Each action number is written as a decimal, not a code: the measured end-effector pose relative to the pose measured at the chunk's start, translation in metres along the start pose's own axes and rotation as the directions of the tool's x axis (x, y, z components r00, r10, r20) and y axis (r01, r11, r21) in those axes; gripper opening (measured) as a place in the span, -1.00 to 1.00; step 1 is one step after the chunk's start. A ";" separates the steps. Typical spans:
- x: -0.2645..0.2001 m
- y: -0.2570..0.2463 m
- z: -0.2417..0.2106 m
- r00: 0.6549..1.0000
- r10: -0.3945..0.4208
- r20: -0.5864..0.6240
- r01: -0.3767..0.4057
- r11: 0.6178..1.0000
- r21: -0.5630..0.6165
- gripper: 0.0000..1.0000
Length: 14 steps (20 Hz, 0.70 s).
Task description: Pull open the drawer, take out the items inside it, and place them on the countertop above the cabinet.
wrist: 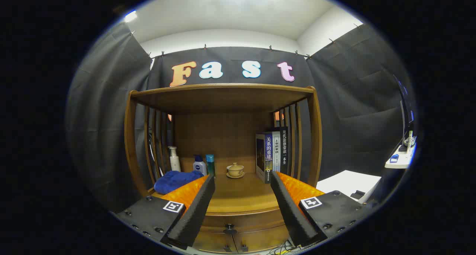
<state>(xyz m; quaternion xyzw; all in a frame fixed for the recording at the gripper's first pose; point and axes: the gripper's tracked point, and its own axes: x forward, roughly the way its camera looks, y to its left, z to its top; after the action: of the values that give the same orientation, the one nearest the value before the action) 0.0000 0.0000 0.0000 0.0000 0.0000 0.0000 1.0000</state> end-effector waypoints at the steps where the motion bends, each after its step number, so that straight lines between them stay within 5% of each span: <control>1: 0.000 0.000 0.001 1.000 0.000 0.001 0.000 1.000 0.000 0.96; 14: 0.004 0.010 0.004 1.000 0.021 0.015 -0.021 1.000 0.001 0.96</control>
<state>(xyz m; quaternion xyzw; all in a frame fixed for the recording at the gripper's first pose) 0.0037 0.0101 0.0043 0.0005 -0.0073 0.0106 0.9999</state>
